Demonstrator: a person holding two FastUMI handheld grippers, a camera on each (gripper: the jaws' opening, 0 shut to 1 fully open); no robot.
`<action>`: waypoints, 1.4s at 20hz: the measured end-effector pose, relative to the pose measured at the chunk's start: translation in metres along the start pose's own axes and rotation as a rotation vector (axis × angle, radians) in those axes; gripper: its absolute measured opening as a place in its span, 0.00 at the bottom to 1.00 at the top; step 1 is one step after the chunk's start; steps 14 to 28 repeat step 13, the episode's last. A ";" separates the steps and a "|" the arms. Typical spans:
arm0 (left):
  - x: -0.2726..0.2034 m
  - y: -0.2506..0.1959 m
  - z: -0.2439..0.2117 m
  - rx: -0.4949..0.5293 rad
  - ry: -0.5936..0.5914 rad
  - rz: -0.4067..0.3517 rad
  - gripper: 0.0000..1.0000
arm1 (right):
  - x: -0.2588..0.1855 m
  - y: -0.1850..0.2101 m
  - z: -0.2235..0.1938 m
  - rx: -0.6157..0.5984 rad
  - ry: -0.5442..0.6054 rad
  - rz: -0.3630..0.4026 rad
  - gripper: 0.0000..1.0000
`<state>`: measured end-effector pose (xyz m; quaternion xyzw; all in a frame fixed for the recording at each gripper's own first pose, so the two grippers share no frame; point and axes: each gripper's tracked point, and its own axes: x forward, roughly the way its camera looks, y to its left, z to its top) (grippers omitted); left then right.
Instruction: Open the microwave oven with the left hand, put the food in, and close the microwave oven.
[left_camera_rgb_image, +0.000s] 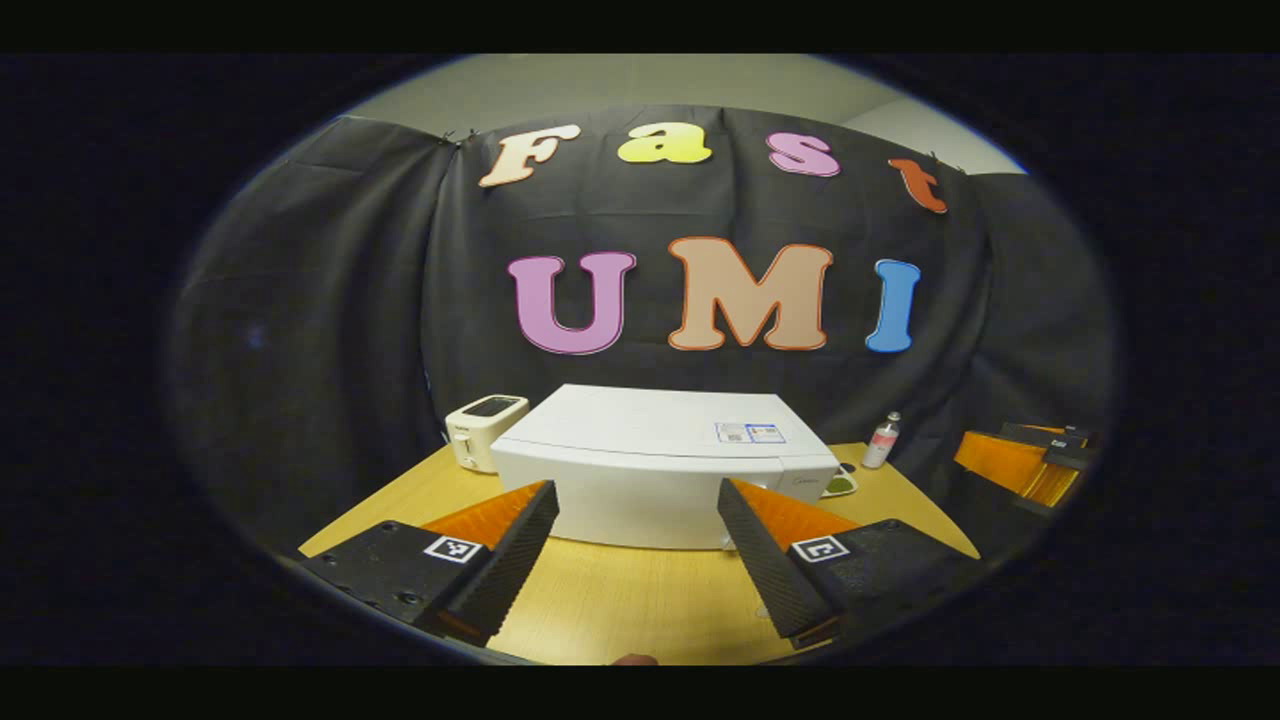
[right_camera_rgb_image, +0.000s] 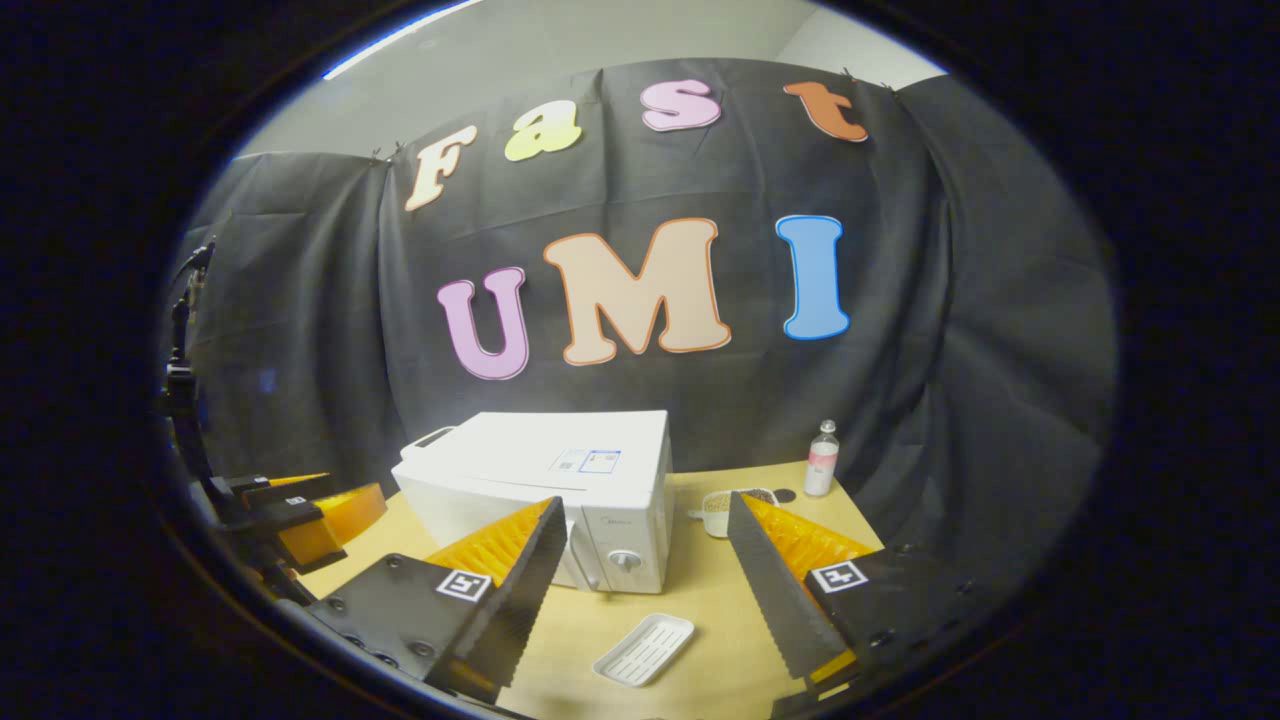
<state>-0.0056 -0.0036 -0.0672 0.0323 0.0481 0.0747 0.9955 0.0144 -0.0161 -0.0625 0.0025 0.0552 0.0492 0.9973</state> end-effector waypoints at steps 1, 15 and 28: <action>-0.001 0.001 -0.003 0.002 0.005 -0.001 0.96 | 0.000 0.001 -0.001 0.000 0.002 0.001 0.91; 0.013 0.041 -0.012 0.096 0.052 -0.093 0.96 | -0.002 0.037 -0.008 0.070 0.018 -0.111 0.91; 0.013 0.041 -0.012 0.096 0.052 -0.093 0.96 | -0.002 0.037 -0.008 0.070 0.018 -0.111 0.91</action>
